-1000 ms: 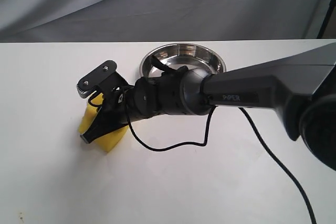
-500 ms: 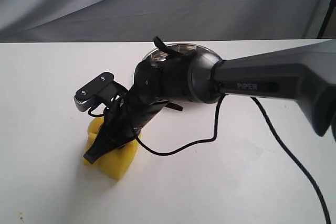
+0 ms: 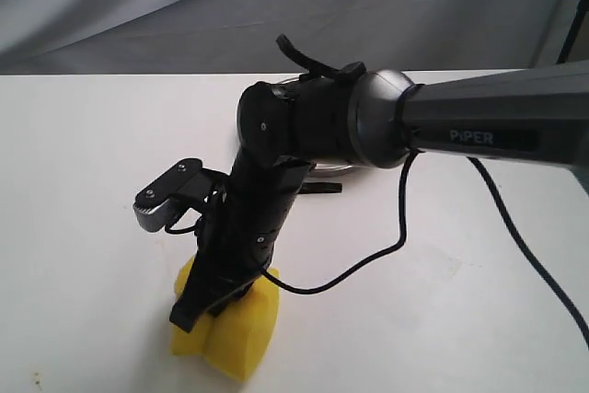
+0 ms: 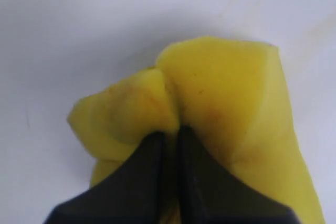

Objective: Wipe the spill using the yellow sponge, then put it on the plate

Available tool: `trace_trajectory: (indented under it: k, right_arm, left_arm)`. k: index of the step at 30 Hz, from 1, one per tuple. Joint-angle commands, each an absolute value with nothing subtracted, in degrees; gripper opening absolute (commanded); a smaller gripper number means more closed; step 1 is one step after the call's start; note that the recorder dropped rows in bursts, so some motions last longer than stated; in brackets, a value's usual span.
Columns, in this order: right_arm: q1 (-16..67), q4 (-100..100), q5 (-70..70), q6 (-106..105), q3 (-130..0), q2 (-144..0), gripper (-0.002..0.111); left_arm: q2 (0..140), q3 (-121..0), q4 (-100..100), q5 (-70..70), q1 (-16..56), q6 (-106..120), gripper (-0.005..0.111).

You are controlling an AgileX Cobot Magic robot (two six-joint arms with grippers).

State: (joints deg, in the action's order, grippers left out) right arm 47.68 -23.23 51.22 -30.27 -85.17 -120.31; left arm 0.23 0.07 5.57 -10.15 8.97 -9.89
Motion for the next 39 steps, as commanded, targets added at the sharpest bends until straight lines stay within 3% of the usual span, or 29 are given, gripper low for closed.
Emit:
trace_trajectory:
  k: [1,11,16,26,34,39]
  right_arm:
    - [49.4,-26.35,41.5,-32.98,-84.8,-124.02,0.0]
    - [53.0,-31.0,9.53,-38.17,-84.8,-129.06,0.0]
    - [49.74,-30.86,3.98,-38.17,-84.8,-129.06,0.0]
    - [39.35,-30.15,30.56,-38.62,-84.8,-128.68,0.0]
    - [40.44,-26.2,57.14,-41.15,-84.8,-127.53,0.0]
    - [44.55,-33.32,63.12,-47.11,-84.8,-127.53,0.0]
  left_arm:
    - [0.0,0.0,5.32,-10.53,9.28,-9.75,0.0]
    - [0.0,0.0,5.32,-10.53,9.28,-9.94,0.0]
    - [0.0,0.0,5.32,-10.53,9.28,-9.84,0.0]
    - [0.0,0.0,5.32,-10.53,9.28,-9.84,0.0]
    - [0.0,0.0,5.32,-10.53,9.28,-9.97,0.0]
    - [0.0,0.0,5.32,-10.53,9.28,-9.97,0.0]
